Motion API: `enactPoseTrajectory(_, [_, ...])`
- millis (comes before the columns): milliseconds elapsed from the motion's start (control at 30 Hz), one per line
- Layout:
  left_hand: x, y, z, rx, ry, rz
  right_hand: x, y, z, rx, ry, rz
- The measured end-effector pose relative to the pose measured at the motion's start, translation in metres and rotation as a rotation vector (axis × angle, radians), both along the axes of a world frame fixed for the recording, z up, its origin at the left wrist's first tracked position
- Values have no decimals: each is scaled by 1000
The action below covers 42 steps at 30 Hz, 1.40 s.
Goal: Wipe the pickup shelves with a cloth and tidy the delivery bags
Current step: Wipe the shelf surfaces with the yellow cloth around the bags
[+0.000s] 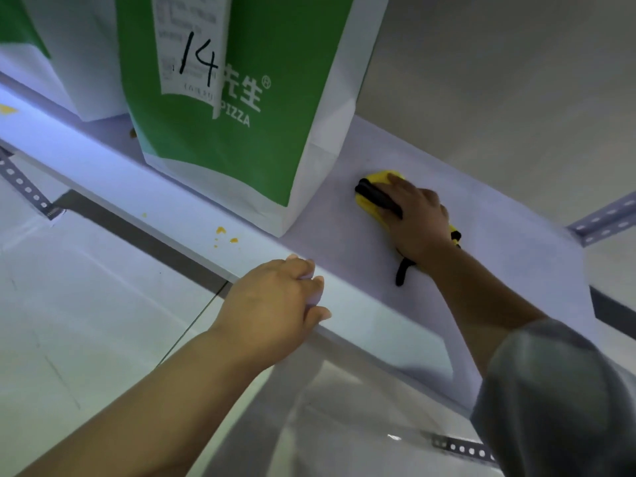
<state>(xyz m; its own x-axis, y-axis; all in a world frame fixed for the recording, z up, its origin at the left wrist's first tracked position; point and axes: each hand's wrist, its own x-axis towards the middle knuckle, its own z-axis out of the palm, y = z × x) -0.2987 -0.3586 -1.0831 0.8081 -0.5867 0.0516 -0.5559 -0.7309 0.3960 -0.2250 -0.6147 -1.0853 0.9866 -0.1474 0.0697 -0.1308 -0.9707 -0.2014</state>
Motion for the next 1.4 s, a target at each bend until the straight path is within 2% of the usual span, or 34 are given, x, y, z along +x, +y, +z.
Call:
enactPoseTrajectory(167, [1,-1,3,24,-18,-48,-92,22,2,99,-37,82])
enactPoseTrajectory(267, [0,5,4,18,-4,-76,-128,33,5,148,-63,-34])
enactPoseTrajectory(367, [-5,17,6,-18,10,-92,-146,51,7,99,-100,-172])
enactPoseTrajectory(533, [-3,38,16,-100,-36,-71,-153,78,9,79,-102,-325])
enactPoseTrajectory(767, [44,64,36,-245,-224,22,-155,104,11,126,-269,-298])
enactPoseTrajectory(867, [58,71,46,-307,-280,63,-130,115,26,183,-292,-281])
enactPoseTrajectory(967, [74,83,52,-422,-331,218,-108,134,47,358,-409,-265])
enactPoseTrajectory(1133, [103,103,50,-589,-145,564,-110,157,62,545,-528,-153])
enactPoseTrajectory(1267, [116,109,40,-709,84,554,-114,169,63,701,-438,-71])
enactPoseTrajectory(1400, [118,109,34,-708,67,526,-109,179,58,732,-348,68])
